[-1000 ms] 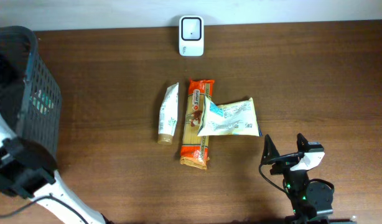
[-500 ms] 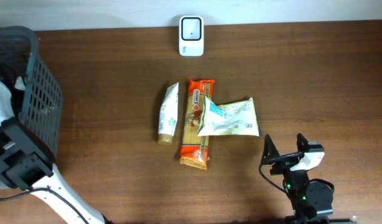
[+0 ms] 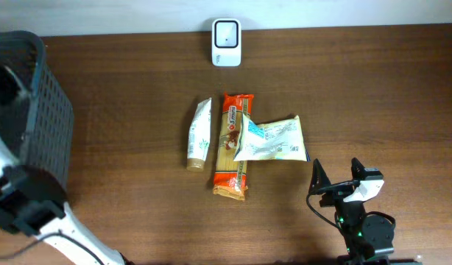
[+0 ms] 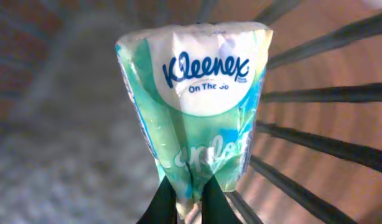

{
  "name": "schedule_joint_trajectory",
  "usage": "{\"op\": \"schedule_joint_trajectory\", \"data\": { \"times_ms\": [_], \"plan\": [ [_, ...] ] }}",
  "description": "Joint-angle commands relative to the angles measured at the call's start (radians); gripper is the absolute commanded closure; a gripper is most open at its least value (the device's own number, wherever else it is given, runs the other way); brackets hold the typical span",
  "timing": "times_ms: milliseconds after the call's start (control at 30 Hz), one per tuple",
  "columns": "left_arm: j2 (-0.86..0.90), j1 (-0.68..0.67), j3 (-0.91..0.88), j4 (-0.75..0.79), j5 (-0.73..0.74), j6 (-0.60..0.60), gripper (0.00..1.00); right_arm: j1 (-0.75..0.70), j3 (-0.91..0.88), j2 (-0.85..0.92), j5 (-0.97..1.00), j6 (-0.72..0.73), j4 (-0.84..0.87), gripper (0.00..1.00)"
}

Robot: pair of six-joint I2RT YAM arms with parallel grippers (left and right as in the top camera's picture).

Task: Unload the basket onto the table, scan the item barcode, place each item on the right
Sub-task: 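Take the small Kleenex tissue pack from the basket with the left gripper, place it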

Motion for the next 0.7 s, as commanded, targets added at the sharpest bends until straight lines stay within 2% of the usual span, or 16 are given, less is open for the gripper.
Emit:
{"op": "schedule_joint_trajectory", "data": {
  "times_ms": [0, 67, 133, 200, 267, 333, 400, 467, 500, 600, 633, 667],
  "plan": [
    [-0.253, -0.021, 0.067, -0.027, -0.001, 0.001, 1.0, -0.006, -0.006, -0.006, -0.002, 0.0, -0.004, 0.02],
    [-0.345, -0.12, 0.067, -0.11, -0.001, 0.002, 1.0, -0.006, -0.006, -0.006, -0.002, 0.0, -0.004, 0.01],
    [-0.342, -0.249, 0.032, -0.18, -0.001, 0.002, 1.0, -0.006, -0.006, -0.006, -0.002, 0.0, -0.004, 0.01],
    [-0.342, -0.434, -0.171, -0.157, -0.001, 0.023, 1.0, -0.006, -0.006, -0.006, -0.002, 0.0, -0.004, 0.01],
    [-0.342, -0.551, -0.407, -0.056, -0.001, 0.011, 1.0, -0.006, -0.006, -0.006, -0.002, 0.0, -0.004, 0.01],
    [-0.342, -0.678, -0.758, 0.192, -0.001, -0.086, 1.0, -0.006, -0.006, -0.006, -0.002, 0.0, -0.004, 0.01],
    [-0.342, -0.75, -1.009, 0.407, -0.016, -0.145, 1.0, -0.006, -0.006, -0.006, -0.002, 0.0, -0.004, 0.01],
    [-0.342, -0.758, -1.187, 0.564, -0.019, -0.209, 1.0, -0.006, -0.006, -0.006, -0.002, 0.0, -0.004, 0.01],
    [-0.342, -0.758, -1.224, 0.592, -0.007, -0.209, 0.96, -0.006, -0.006, -0.006, -0.002, 0.0, -0.004, 0.01],
    [-0.342, -0.759, -1.246, 0.601, 0.02, -0.208, 0.21, -0.006, -0.006, -0.006, -0.002, 0.0, -0.004, 0.01],
    [-0.344, -0.759, -1.238, 0.6, 0.03, -0.207, 0.07, -0.006, -0.006, -0.006, -0.002, 0.0, -0.004, 0.01],
    [-0.353, -0.758, -1.202, 0.579, 0.032, -0.171, 0.01, -0.006, -0.006, -0.006, 0.01, 0.0, -0.004, 0.01]
  ]
}}
